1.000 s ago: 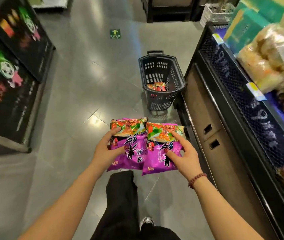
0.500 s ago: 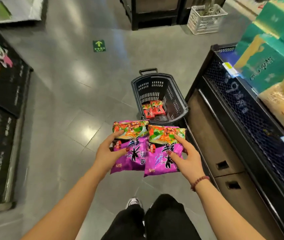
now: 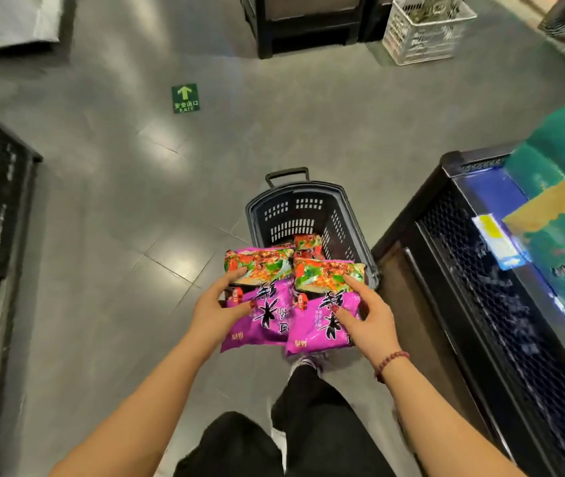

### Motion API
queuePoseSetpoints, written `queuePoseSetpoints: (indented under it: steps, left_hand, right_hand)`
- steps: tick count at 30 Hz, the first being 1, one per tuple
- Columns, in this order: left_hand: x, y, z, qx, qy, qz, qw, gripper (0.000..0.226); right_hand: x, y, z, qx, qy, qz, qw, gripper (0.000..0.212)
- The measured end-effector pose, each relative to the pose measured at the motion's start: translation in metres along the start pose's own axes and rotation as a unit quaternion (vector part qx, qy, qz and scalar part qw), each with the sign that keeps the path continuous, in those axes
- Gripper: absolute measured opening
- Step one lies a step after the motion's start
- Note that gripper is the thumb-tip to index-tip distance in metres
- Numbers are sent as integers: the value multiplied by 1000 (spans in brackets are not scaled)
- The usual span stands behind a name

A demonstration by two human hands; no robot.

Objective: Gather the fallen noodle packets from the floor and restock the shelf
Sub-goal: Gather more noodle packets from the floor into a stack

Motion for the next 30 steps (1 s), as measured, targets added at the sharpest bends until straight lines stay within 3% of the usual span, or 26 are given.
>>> queuePoseSetpoints:
  steps: [9, 18, 22, 30]
  left_hand:
    - [-63, 114, 33, 30, 11, -34, 999, 53]
    - [-84, 233, 65, 72, 63, -40, 995, 61]
    - [-60, 275, 81, 59, 66, -70, 994, 58]
    - [57, 333, 142, -32, 63, -102, 992, 59]
  right_hand:
    - [17, 128, -22, -31, 3, 45, 999, 55]
    - [-11, 225, -25, -48, -81, 74, 993, 56]
    - [-44, 268, -19, -18, -89, 98, 991, 57]
    - [-174, 329, 8, 59, -175, 81, 979, 56]
Point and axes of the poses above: each hand's wrist, its own y-axis towards the middle knuckle, its own z-axis out of the palm, x = y × z, the point moved 1 cm from there along y, towards the middle knuckle, and after that the axes turned 6 degrees about -z, right-handed, at the moved point
